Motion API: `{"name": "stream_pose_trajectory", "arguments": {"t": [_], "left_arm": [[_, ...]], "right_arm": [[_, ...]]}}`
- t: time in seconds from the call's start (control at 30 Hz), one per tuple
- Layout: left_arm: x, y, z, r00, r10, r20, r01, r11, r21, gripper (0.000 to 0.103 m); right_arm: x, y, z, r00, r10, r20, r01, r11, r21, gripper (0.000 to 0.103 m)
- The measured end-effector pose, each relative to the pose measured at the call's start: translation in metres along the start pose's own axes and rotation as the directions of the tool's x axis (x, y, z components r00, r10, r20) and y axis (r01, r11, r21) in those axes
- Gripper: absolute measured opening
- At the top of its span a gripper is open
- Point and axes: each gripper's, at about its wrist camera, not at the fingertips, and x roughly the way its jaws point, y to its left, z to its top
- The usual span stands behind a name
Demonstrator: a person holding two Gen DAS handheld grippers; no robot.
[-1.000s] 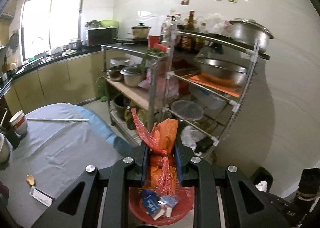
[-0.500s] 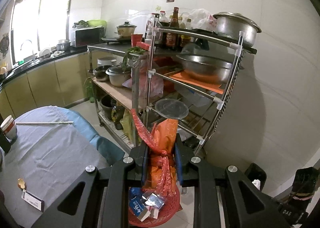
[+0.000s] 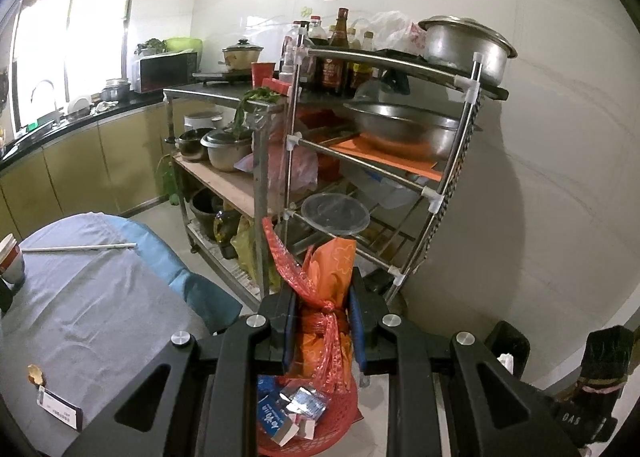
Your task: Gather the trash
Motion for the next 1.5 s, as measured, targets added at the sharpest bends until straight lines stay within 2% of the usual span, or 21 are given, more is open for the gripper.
{"name": "stream_pose_trajectory", "arguments": {"t": [0.4, 0.57, 1.5], "left_arm": [[0.010, 0.023, -0.023, 0.998, 0.006, -0.058, -0.006, 1.000, -0.004, 0.024], [0.006, 0.024, -0.024, 0.999, -0.001, -0.045, 0.001, 1.000, 0.001, 0.024], [0.011, -0.001, -0.027, 0.996, -0.047, -0.071, 0.050, 0.998, 0.039, 0.024]], "right_arm": [[0.020, 0.003, -0.005, 1.000, -0.001, -0.007, 0.001, 1.000, 0.019, 0.035], [0.026, 0.008, -0.008, 1.000, -0.007, -0.015, 0.008, 1.000, 0.018, 0.035], [0.017, 0.000, -0.006, 1.000, -0.008, 0.009, 0.008, 0.999, 0.036, 0.036]]}}
